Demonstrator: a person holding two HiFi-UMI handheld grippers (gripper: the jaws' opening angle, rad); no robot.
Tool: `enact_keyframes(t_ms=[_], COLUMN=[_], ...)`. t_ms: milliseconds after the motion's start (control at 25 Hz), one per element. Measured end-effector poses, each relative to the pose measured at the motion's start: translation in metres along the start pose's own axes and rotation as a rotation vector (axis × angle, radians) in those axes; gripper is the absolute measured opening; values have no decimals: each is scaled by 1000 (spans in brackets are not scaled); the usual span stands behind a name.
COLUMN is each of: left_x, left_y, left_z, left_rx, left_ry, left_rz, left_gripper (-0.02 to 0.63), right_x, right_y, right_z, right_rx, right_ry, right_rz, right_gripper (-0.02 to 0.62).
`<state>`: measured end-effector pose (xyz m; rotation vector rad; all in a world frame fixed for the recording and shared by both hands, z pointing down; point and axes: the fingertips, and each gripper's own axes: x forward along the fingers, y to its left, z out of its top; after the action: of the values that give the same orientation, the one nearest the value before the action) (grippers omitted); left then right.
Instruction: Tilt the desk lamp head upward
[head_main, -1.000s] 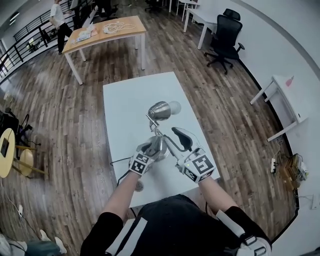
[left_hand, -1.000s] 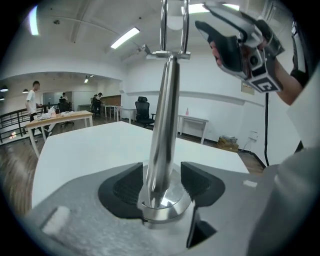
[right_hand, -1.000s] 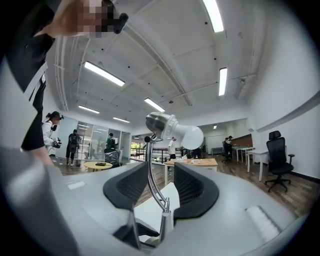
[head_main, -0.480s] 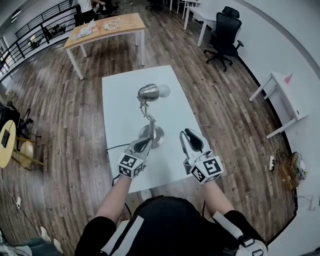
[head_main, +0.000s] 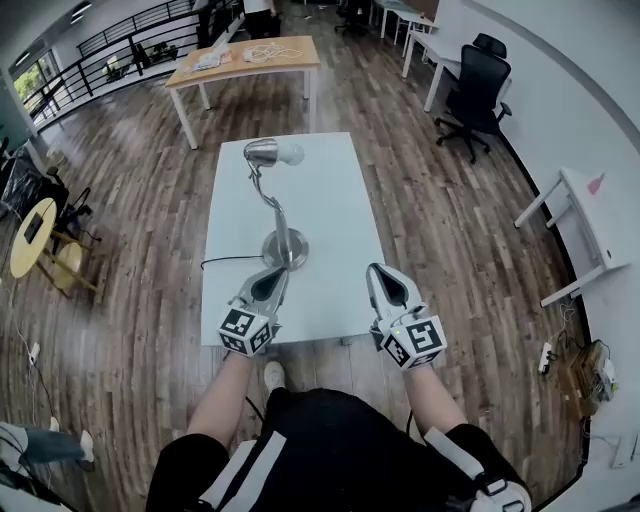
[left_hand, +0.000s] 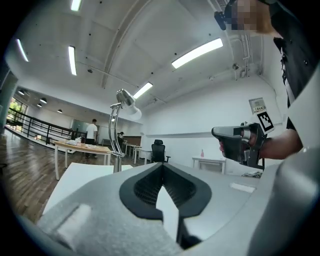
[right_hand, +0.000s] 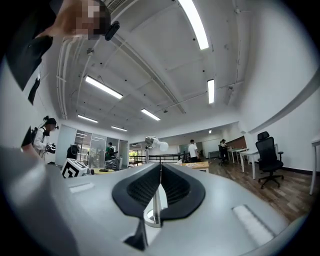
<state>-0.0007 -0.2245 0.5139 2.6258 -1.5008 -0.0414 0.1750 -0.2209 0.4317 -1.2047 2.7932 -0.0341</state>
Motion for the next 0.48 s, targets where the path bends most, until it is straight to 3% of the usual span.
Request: enact_keyframes(t_ms=[280, 480], left_x=[-55, -94], left_y=[-41, -51], left_z=[10, 28], left_rx=[-1, 11], left_ry=[-40, -93], left_rz=[124, 160], left_gripper=[0, 0], right_x=[-40, -51], right_y=[12, 28], right_z=[-6, -6], right_rx=[22, 46], right_ry=[21, 9], right_rz=[96, 104], right_gripper=[5, 5])
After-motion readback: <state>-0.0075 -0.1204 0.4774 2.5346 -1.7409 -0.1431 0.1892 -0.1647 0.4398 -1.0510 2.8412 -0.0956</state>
